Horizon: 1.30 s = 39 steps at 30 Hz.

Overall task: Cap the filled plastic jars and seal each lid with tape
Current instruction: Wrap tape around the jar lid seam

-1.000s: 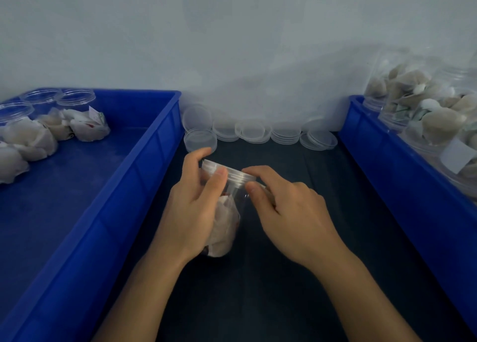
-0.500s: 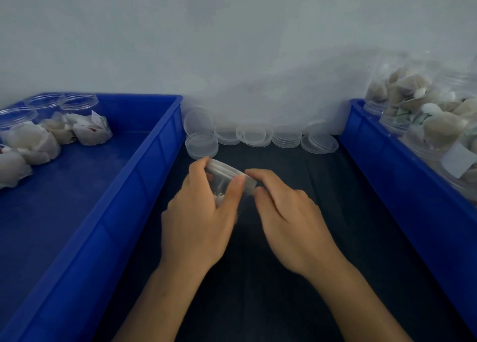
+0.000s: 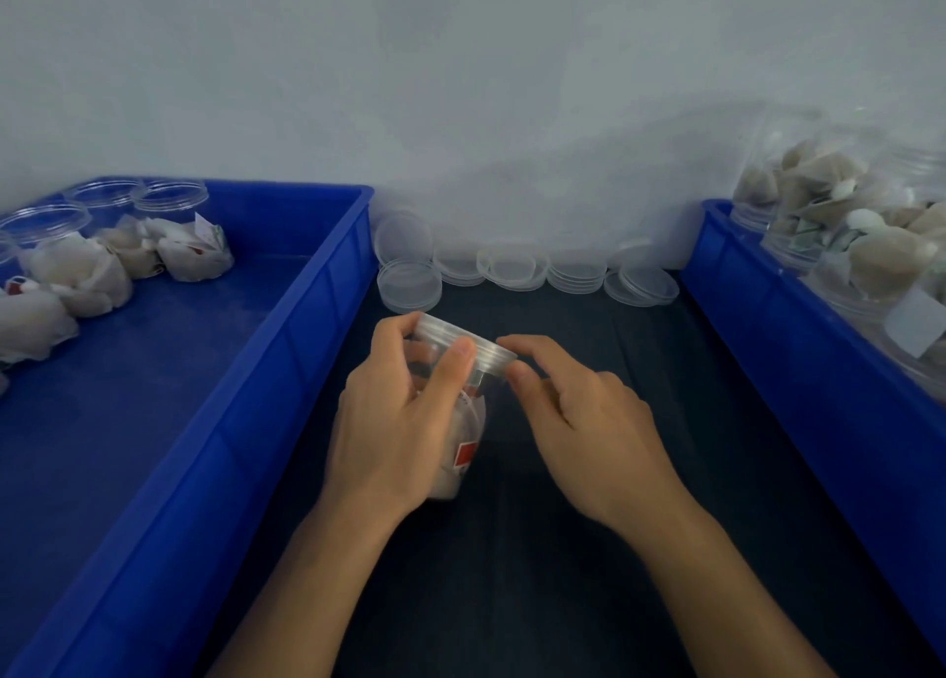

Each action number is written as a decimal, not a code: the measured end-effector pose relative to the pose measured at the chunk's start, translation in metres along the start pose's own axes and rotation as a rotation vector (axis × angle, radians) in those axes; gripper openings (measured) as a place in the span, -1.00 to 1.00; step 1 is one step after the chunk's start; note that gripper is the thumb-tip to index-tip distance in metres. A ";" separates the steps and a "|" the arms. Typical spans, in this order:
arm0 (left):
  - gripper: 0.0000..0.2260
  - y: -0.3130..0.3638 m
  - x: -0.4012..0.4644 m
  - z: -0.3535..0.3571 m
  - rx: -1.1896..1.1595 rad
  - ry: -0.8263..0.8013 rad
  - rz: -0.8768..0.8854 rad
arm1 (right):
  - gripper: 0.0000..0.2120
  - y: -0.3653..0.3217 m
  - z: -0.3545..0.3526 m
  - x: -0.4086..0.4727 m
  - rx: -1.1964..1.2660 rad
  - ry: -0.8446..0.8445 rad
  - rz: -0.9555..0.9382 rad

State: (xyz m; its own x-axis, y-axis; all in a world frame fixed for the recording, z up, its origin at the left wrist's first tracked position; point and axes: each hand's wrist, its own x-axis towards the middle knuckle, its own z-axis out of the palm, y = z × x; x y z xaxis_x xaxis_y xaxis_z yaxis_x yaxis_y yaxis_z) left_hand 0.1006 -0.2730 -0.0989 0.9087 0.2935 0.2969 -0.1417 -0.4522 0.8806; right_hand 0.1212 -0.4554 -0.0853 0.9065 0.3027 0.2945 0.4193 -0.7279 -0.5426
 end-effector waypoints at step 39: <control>-0.48 0.002 -0.002 0.002 -0.129 -0.038 -0.082 | -0.57 0.002 0.002 0.000 -0.050 0.035 0.017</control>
State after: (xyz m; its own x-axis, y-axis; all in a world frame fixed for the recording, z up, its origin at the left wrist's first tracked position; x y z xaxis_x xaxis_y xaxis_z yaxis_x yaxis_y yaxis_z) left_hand 0.0987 -0.2760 -0.0982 0.9331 0.2920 0.2098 -0.1132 -0.3152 0.9422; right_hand 0.1220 -0.4555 -0.0877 0.9106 0.2690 0.3138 0.4003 -0.7627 -0.5079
